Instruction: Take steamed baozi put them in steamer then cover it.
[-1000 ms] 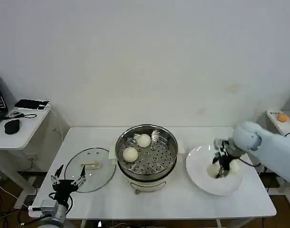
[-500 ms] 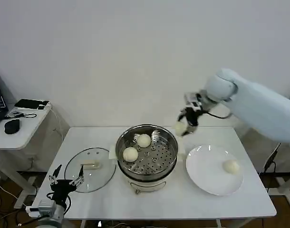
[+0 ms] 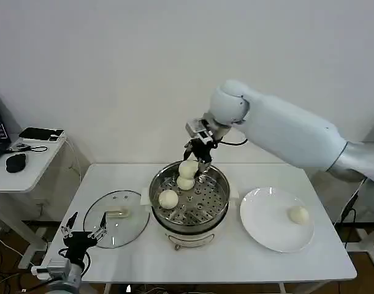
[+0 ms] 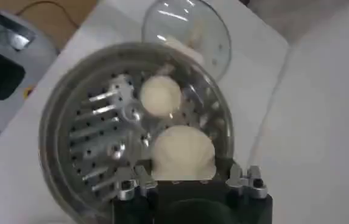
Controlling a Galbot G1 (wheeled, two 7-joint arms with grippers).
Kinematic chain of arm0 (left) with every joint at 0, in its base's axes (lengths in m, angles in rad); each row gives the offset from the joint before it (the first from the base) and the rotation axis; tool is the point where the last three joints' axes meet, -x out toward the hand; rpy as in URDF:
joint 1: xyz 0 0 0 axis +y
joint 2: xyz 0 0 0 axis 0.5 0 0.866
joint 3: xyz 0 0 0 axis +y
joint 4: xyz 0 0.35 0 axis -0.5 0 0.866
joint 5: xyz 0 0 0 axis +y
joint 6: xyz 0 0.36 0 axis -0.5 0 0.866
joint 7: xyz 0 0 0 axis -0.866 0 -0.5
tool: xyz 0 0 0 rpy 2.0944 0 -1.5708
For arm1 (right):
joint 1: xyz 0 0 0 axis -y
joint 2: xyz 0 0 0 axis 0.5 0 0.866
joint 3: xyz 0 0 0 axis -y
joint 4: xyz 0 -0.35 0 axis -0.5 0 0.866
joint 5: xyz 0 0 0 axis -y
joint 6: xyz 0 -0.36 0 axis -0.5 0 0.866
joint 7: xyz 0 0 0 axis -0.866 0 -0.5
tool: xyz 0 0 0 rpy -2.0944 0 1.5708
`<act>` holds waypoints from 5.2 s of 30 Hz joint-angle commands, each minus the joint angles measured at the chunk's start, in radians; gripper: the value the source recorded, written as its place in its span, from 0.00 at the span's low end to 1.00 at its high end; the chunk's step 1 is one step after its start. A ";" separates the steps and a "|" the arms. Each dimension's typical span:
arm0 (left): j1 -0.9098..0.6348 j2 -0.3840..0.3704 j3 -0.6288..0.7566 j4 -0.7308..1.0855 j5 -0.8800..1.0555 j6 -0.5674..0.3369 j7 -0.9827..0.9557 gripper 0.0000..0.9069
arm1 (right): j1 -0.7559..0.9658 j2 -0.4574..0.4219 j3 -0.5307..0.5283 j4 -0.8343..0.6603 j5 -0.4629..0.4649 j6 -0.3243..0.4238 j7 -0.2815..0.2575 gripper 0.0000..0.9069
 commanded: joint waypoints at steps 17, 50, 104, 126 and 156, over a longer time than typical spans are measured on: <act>-0.006 -0.018 -0.015 0.003 0.001 -0.002 -0.003 1.00 | -0.070 -0.057 -0.163 0.191 -0.294 0.263 0.022 0.68; -0.023 -0.025 -0.015 0.035 0.001 -0.003 -0.004 1.00 | -0.134 0.008 -0.132 0.174 -0.319 0.532 0.200 0.69; -0.030 -0.026 -0.014 0.028 0.002 0.000 0.005 1.00 | 0.002 -0.188 -0.094 0.269 -0.262 0.500 0.184 1.00; -0.047 0.018 0.024 0.003 -0.001 0.017 0.042 1.00 | -0.068 -0.642 -0.002 0.123 0.120 -0.222 0.241 1.00; -0.048 0.030 0.025 0.059 0.010 0.019 0.050 1.00 | -0.586 -0.473 0.358 -0.227 -0.375 0.035 0.161 1.00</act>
